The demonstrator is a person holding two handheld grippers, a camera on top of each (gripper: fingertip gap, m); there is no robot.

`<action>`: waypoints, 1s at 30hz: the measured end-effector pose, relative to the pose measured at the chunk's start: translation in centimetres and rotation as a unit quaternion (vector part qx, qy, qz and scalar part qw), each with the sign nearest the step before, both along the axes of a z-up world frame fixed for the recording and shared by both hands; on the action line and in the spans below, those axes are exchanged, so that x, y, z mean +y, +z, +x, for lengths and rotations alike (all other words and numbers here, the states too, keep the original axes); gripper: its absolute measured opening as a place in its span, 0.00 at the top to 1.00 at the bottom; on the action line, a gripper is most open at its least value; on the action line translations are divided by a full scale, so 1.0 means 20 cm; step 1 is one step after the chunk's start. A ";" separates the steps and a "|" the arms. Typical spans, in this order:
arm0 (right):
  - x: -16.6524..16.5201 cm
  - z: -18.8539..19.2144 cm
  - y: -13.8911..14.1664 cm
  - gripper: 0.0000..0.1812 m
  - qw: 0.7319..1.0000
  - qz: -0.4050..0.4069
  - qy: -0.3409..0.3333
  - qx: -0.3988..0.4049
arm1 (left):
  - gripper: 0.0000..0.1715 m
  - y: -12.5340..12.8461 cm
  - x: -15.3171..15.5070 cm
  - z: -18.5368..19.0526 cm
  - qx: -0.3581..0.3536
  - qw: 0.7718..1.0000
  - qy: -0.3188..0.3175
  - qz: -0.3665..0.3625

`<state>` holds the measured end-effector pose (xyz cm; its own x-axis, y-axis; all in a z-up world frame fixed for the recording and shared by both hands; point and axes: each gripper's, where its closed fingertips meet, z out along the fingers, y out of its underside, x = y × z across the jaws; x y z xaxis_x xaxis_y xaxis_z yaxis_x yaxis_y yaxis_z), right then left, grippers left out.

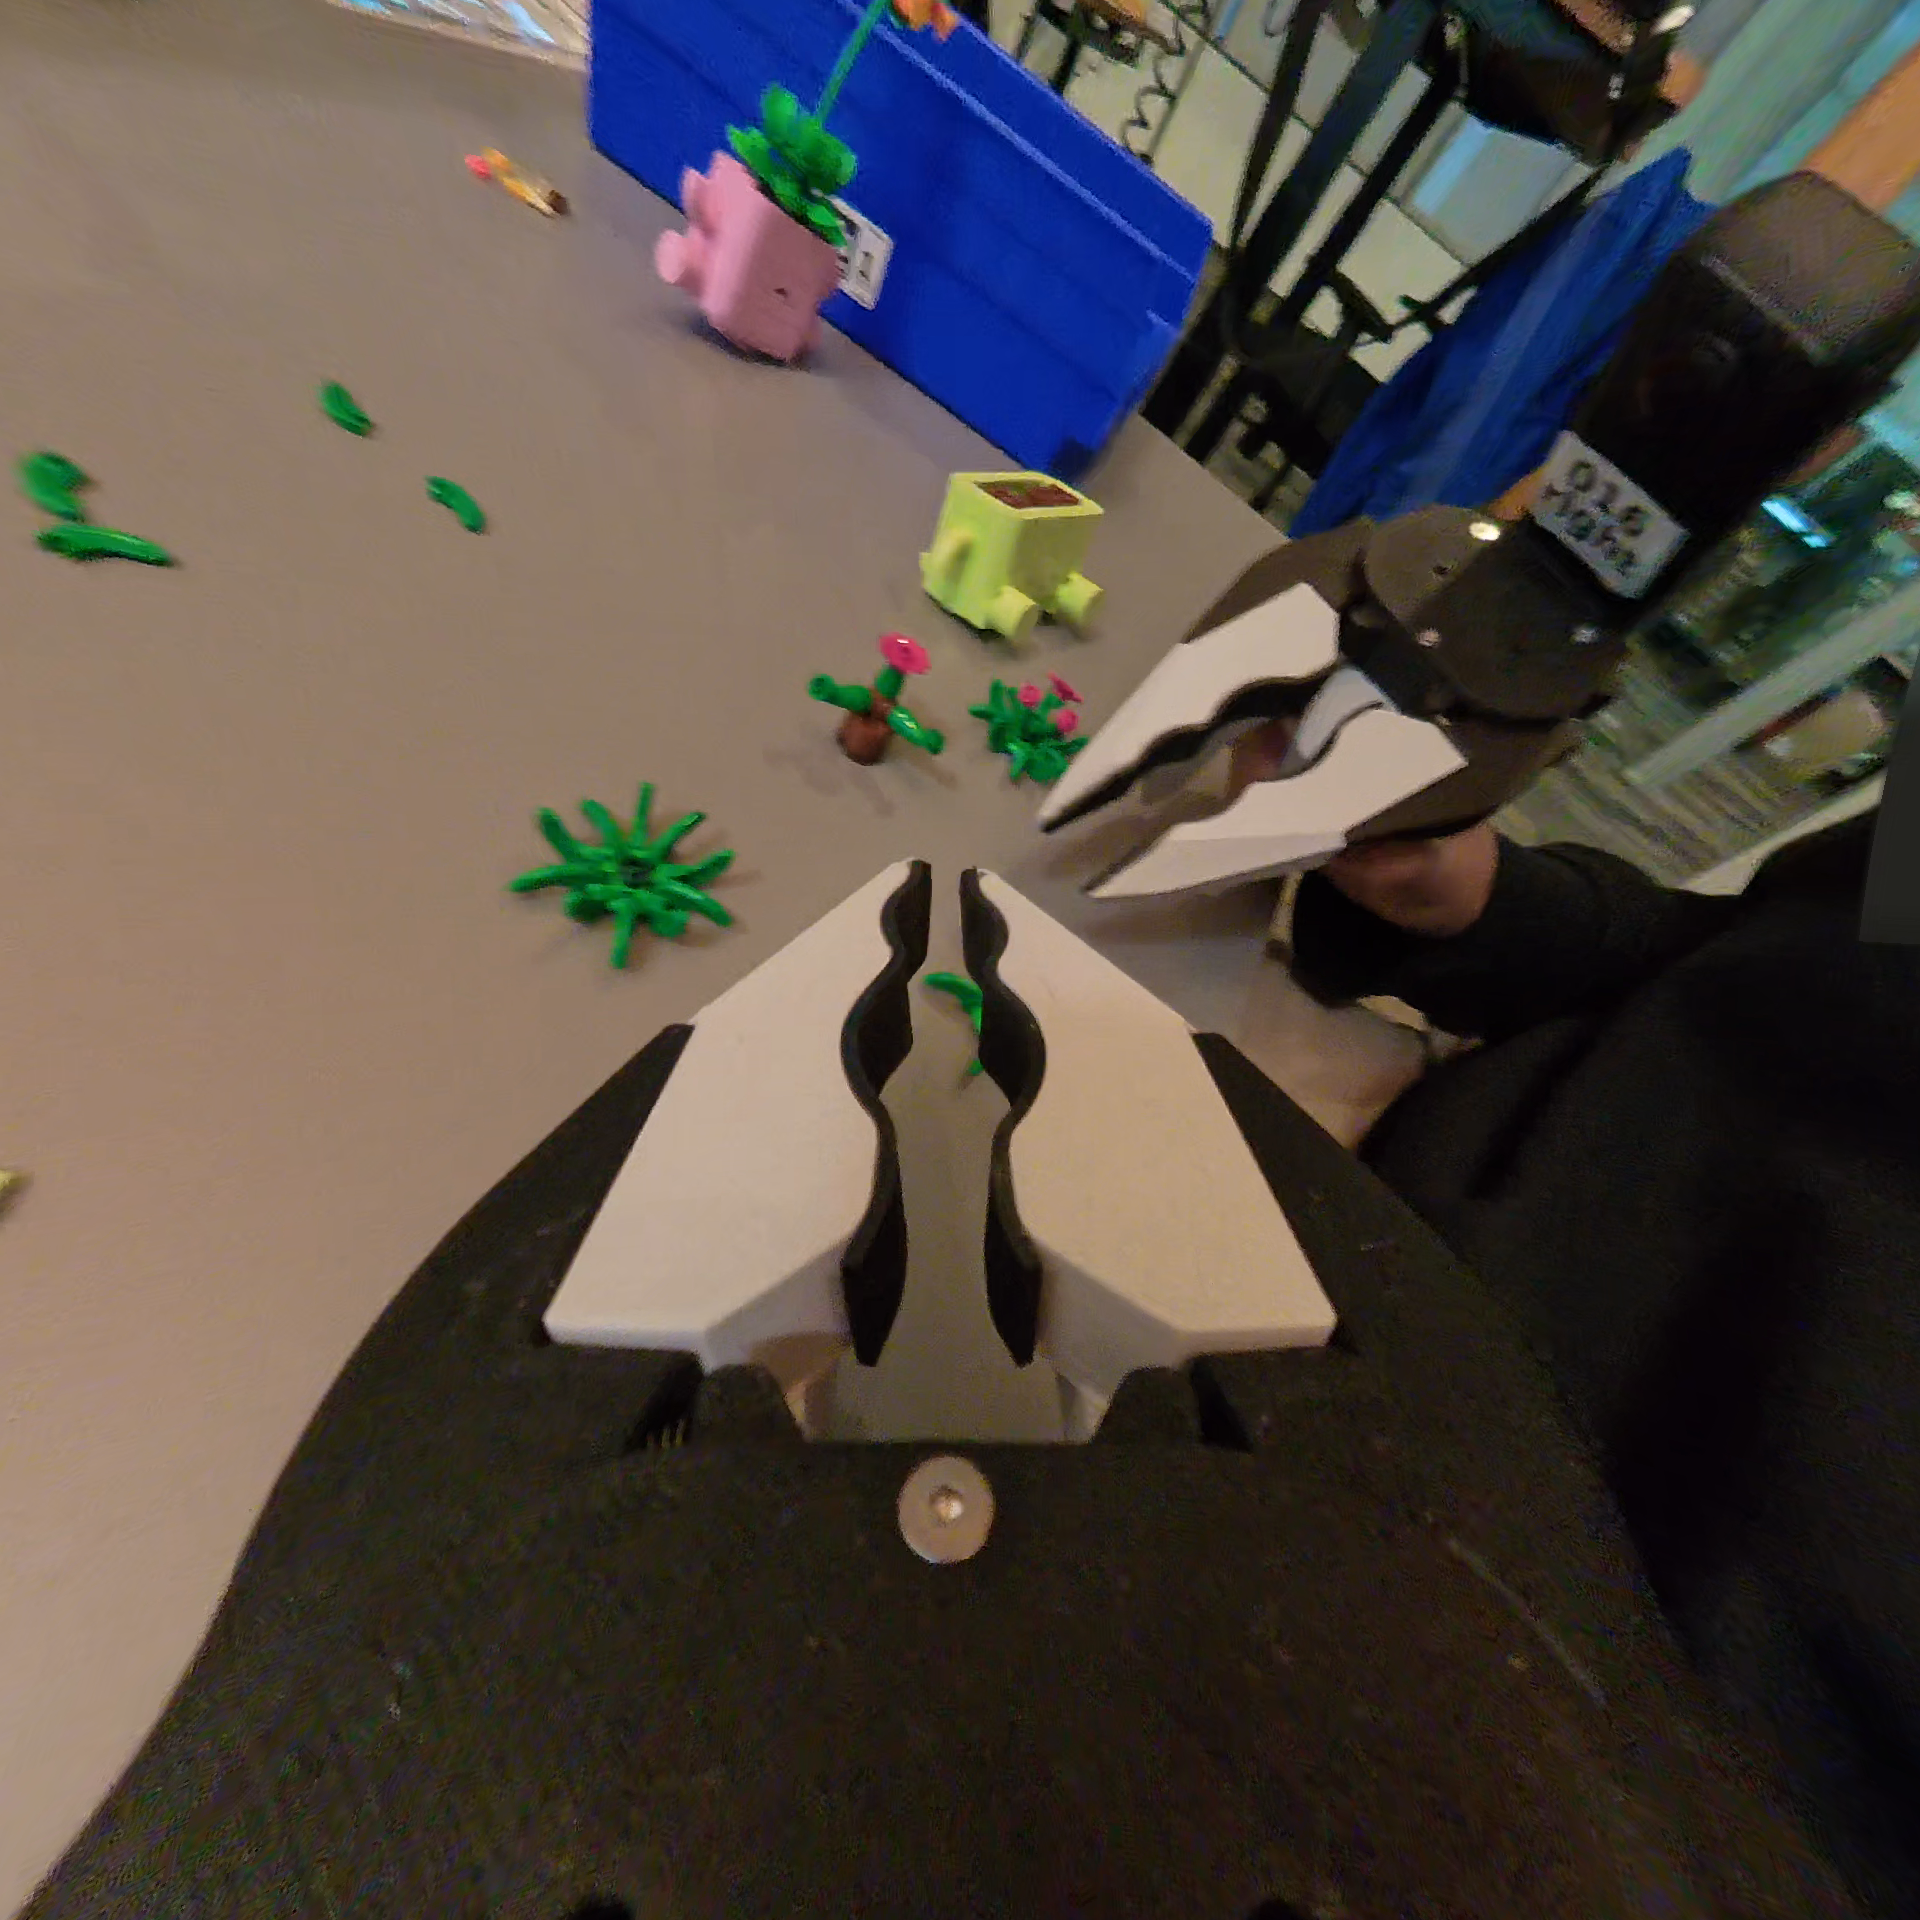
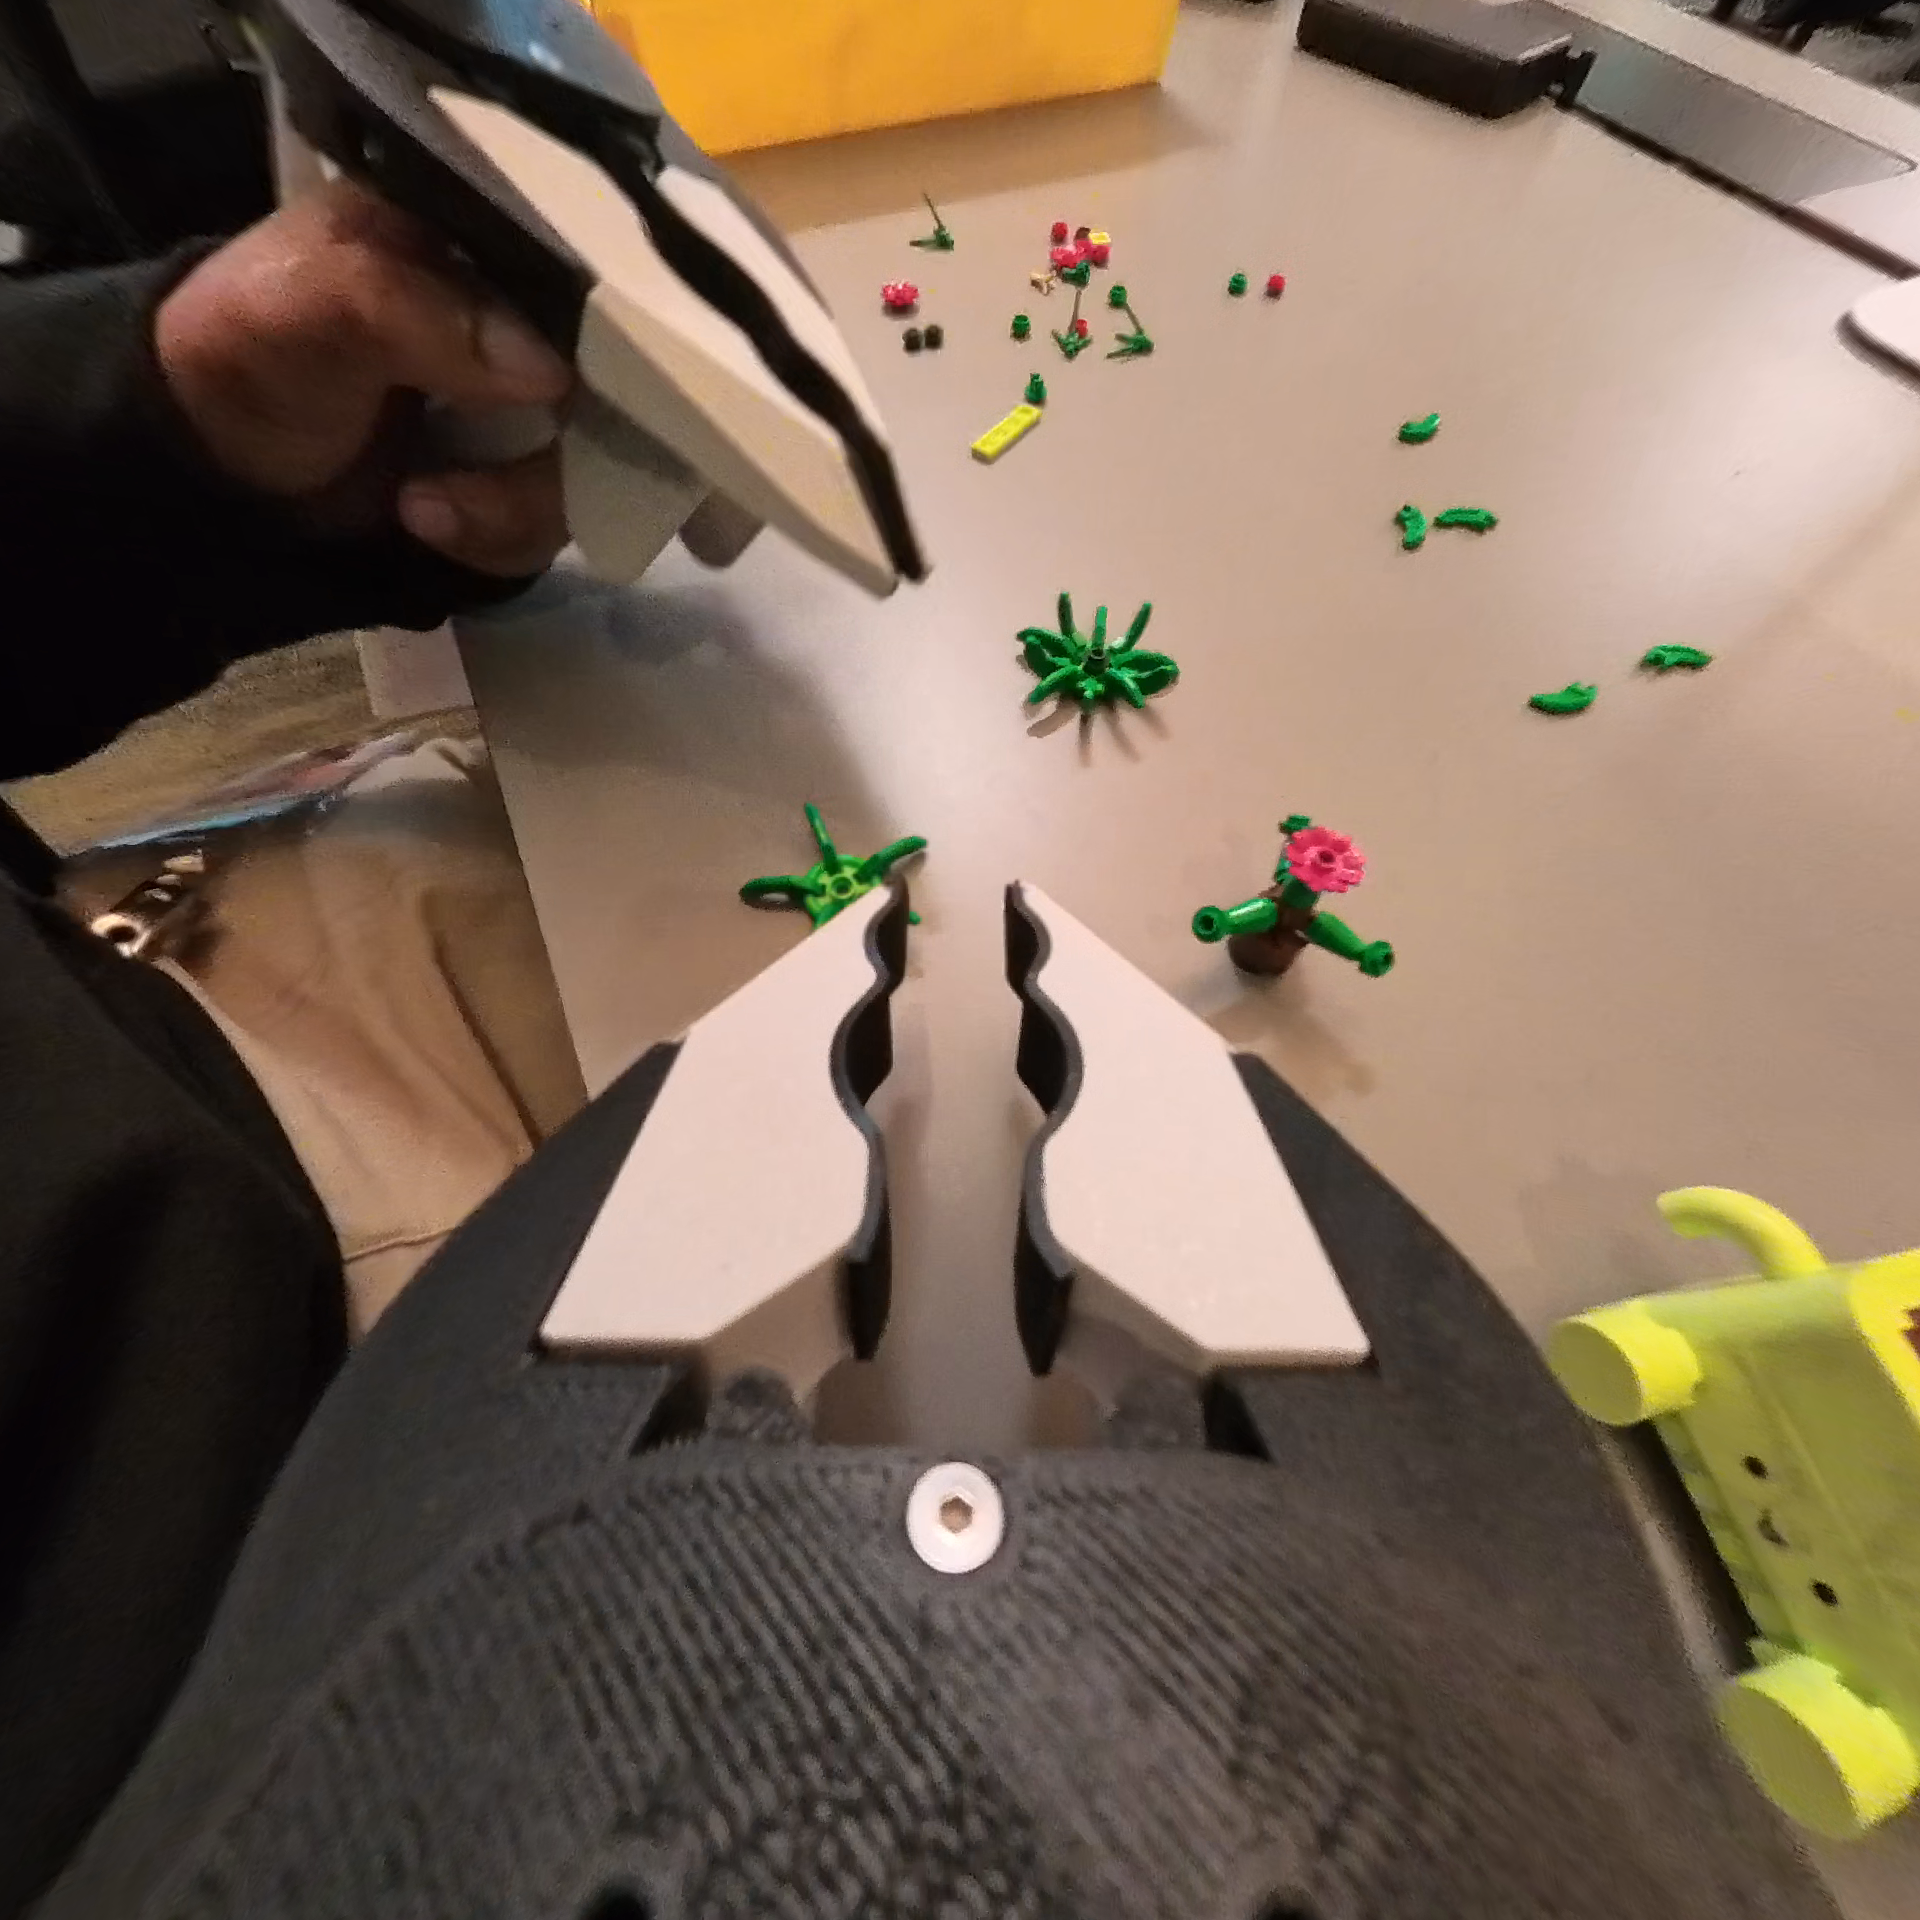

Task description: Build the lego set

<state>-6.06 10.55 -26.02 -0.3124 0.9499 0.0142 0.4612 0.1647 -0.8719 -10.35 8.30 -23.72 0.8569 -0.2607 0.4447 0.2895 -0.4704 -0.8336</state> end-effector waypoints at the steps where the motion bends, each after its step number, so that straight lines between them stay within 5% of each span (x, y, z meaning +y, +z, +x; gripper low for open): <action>1: -0.01 0.00 -0.01 0.91 1.000 0.008 0.007 -0.003 | 0.97 -0.01 0.00 -0.03 0.015 1.000 0.009 0.001; 8: -0.05 0.02 0.03 0.94 0.997 0.057 0.020 0.039 | 0.96 -0.08 0.03 0.01 0.042 0.998 -0.010 -0.034; 21: -0.07 0.04 0.08 0.91 0.997 -0.026 0.051 0.042 | 0.95 -0.12 0.03 0.06 0.099 0.994 -0.029 -0.046; 30: -0.10 0.02 0.03 0.93 0.998 0.045 0.029 0.033 | 0.95 -0.13 0.03 0.06 0.091 0.994 -0.030 -0.052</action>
